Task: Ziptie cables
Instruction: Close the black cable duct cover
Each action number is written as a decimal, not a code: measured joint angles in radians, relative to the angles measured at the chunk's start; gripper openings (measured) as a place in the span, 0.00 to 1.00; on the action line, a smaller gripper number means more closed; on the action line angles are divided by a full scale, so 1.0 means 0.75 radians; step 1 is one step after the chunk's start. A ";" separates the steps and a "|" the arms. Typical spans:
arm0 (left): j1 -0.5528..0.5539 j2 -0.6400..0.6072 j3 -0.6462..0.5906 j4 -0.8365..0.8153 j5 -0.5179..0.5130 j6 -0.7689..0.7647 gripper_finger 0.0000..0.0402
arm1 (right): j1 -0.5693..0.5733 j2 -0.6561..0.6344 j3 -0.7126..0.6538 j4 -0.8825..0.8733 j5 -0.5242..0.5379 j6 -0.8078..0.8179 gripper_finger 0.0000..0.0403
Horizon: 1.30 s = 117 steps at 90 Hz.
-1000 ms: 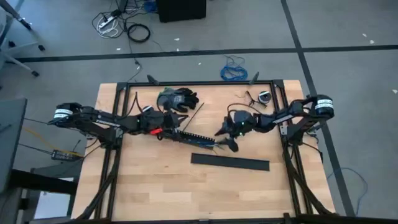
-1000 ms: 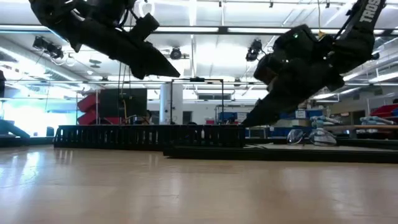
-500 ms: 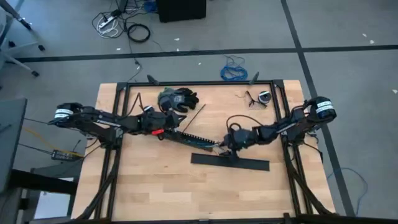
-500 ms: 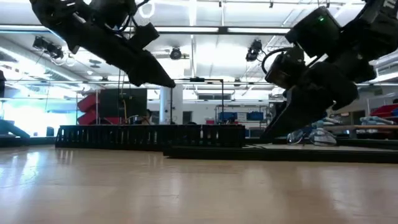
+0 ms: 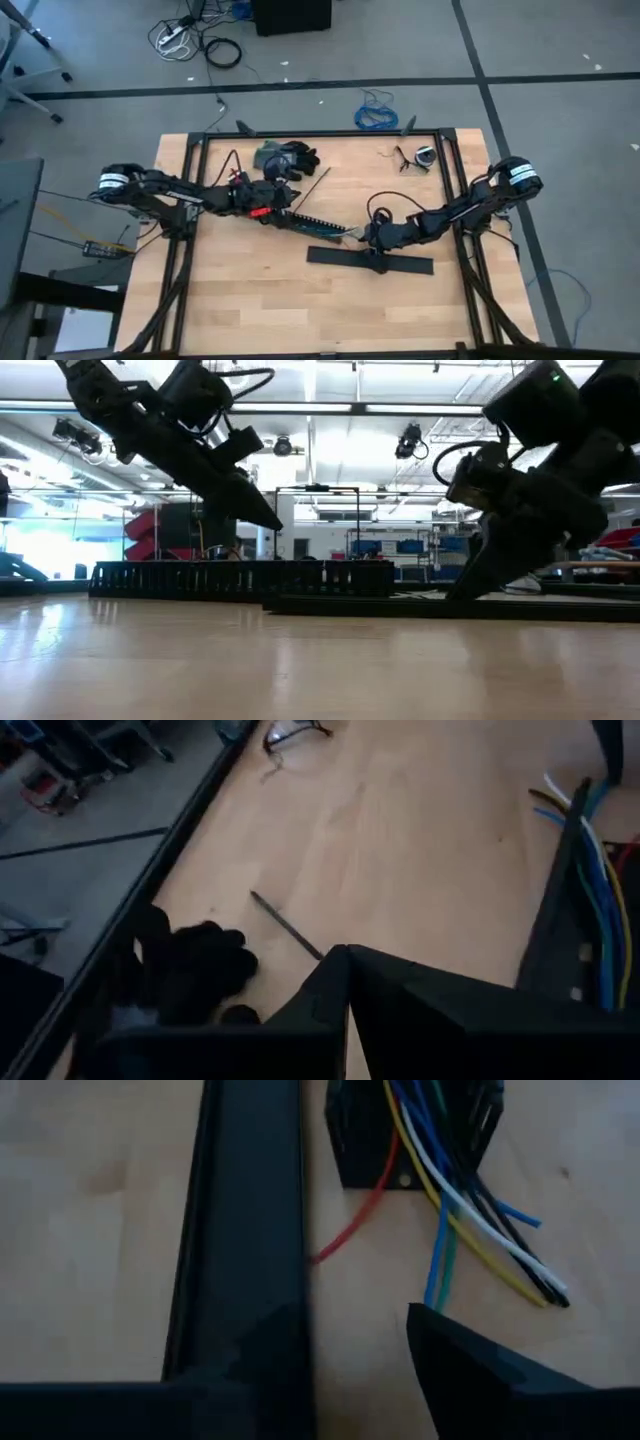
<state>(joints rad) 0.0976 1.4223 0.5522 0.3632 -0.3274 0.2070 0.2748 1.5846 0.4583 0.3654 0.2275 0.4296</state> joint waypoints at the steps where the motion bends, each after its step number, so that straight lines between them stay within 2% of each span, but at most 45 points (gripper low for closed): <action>1: 0.000 0.000 0.000 0.001 0.000 -0.001 0.00 | 0.002 0.004 0.000 -0.007 0.002 0.003 0.40; 23: 0.000 -0.007 -0.005 0.011 -0.020 -0.005 0.00 | 0.086 0.217 0.007 0.213 0.041 0.143 0.04; 37: 0.000 -0.050 -0.098 0.115 -0.071 -0.006 0.00 | 0.113 0.209 0.002 0.267 0.049 0.191 0.01; 54: 0.001 -0.161 -0.222 0.288 -0.049 -0.008 0.00 | 0.120 -0.047 -0.011 0.149 -0.175 0.078 0.00; 60: 0.004 -0.184 -0.245 0.360 0.001 -0.010 0.00 | 0.117 -0.148 -0.009 0.139 -0.178 0.042 0.00; 70: 0.028 -0.201 -0.269 0.507 0.242 -0.106 0.00 | 0.110 -0.264 -0.008 0.130 -0.020 -0.093 0.00; 76: 0.051 -0.200 -0.267 0.554 0.441 -0.190 0.00 | 0.103 -0.322 -0.008 0.130 0.147 -0.188 0.00; 81: 0.067 -0.200 -0.267 0.579 0.532 -0.267 0.00 | 0.100 -0.349 -0.003 0.140 0.272 -0.268 0.00; 92: 0.119 -0.222 -0.283 0.571 0.555 -0.419 0.00 | 0.101 -0.354 -0.006 0.135 0.463 -0.483 0.00; 105: 0.190 -0.286 -0.341 0.575 0.560 -0.584 0.00 | 0.070 -0.344 -0.006 0.147 0.733 -0.618 0.00; 117: 0.222 -0.320 -0.430 0.755 0.559 -0.806 0.00 | 0.004 -0.338 -0.005 0.247 0.863 -0.712 0.00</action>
<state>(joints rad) 0.2640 1.1826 0.2296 0.9291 0.0917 -0.3972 0.2779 1.3313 0.4543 0.5503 0.8745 -0.1045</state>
